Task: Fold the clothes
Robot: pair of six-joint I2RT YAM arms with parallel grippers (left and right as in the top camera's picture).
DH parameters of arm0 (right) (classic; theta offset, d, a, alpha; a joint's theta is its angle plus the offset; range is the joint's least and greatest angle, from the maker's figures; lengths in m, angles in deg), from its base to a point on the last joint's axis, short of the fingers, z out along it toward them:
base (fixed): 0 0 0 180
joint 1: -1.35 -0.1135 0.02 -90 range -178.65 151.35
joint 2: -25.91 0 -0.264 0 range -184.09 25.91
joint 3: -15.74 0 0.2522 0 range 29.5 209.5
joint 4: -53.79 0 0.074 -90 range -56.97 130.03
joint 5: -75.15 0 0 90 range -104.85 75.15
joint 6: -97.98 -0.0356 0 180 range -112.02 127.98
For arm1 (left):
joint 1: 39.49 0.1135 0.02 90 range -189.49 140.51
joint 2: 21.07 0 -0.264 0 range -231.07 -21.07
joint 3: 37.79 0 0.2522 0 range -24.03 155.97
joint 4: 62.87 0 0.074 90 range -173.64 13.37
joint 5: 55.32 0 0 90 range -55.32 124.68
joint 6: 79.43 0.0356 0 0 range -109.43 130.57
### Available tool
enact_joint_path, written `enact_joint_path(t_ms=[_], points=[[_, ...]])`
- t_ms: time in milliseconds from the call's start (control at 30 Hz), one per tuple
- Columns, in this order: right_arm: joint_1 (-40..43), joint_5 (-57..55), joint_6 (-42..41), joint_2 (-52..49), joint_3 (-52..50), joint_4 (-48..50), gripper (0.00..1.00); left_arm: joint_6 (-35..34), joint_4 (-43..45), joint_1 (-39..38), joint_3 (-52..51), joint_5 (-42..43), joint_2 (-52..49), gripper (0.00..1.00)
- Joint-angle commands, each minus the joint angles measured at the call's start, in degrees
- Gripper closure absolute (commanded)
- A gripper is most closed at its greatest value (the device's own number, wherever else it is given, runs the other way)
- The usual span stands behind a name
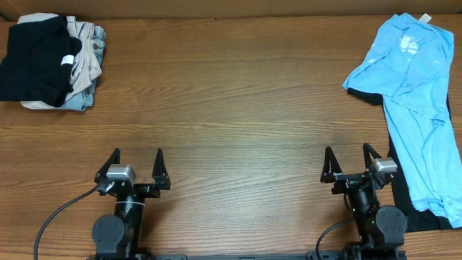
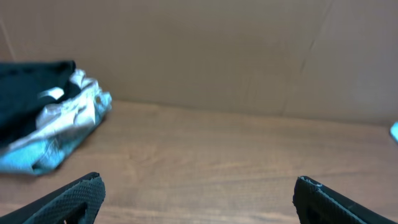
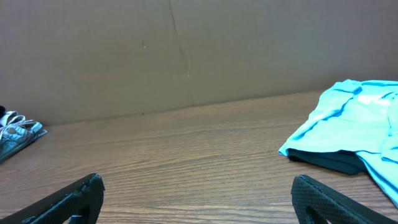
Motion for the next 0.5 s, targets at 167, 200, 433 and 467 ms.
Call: enact_joint_path(t_ms=[167, 200, 433, 467], points=[[-0.24, 0.04, 0.04, 0.68, -0.61, 0.20, 0.00, -2.49, -1.11, -0.46, -3.41, -1.92, 0.79, 0.00], [-0.24, 0.04, 0.04, 0.68, -0.61, 0.20, 0.00, -2.49, -1.25, -0.46, -3.43, -1.92, 0.79, 0.00], [-0.24, 0.04, 0.02, 0.68, -0.61, 0.20, 0.00, -2.49, -1.22, -0.46, -3.41, -1.90, 0.68, 0.00], [-0.24, 0.04, 0.04, 0.68, -0.61, 0.20, 0.00, -2.49, -1.22, -0.46, -3.43, -1.90, 0.68, 0.00]])
